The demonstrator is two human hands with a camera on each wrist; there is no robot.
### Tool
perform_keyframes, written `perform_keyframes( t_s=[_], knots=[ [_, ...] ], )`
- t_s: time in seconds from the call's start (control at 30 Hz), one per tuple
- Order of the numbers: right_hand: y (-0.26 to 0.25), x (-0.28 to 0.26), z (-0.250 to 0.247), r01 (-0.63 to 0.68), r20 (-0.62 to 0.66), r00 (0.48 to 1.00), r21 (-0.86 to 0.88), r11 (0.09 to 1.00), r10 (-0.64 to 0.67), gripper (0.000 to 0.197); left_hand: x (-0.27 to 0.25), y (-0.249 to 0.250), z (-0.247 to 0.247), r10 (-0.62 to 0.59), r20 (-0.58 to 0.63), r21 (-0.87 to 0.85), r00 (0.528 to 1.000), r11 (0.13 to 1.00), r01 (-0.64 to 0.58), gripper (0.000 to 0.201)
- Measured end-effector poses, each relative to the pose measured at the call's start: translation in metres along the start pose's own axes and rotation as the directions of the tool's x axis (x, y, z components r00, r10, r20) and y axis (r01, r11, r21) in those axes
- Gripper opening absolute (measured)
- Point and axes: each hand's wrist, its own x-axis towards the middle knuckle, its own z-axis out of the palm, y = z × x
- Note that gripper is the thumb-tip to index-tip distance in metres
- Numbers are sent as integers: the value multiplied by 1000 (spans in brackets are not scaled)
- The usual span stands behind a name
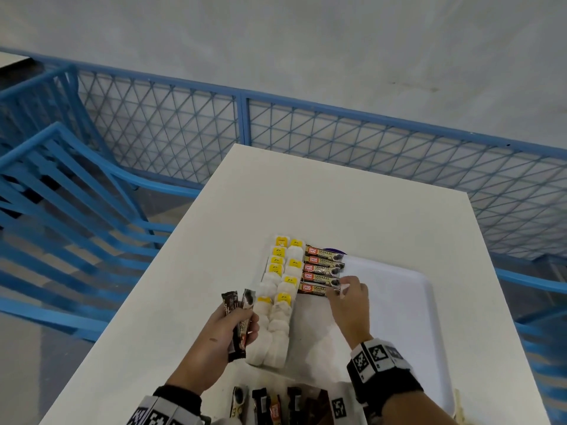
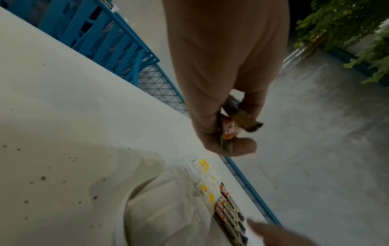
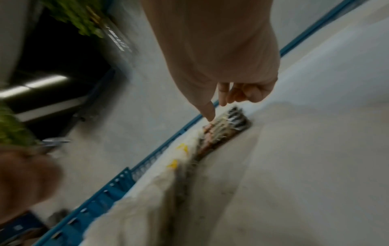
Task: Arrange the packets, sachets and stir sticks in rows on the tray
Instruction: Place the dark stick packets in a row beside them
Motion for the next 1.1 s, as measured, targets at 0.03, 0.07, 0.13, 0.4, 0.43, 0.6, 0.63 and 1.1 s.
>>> perform_keyframes(
  t_s=[0.03,0.07,0.13,0.4,0.43,0.6,0.63,1.1],
  knots=[
    [-9,-7,0,73,2,997,3,997,-73,24,0,-1,0,6,7,8,1000,1000,-6,8],
    [-19,-15,0,141,24,990,34,989,-142,18,-1,-2,1,11,17,19,1000,1000,-11,9],
    [-42,-33,-2,222,132,961,154,963,-243,7,-2,-2,1,14,54,32,998,999,-15,13],
    [-74,-64,-14,173,571,741,346,922,-353,12,-7,-2,6,-9,173,238,985,971,-33,17],
    [-71,-63,-15,127,582,742,365,922,-333,13,-7,-2,5,-4,174,263,985,964,-42,19],
    [-52,-55,-30,-119,590,787,431,894,-180,6,-5,-6,-6,14,96,306,995,951,-43,23],
    [-45,-53,-34,-145,575,806,421,895,-140,5,-6,-6,-10,27,53,310,998,950,-42,23],
    [30,-9,-20,-314,211,941,264,912,264,9,-4,-14,-19,-120,-210,115,970,983,146,26]
  ],
)
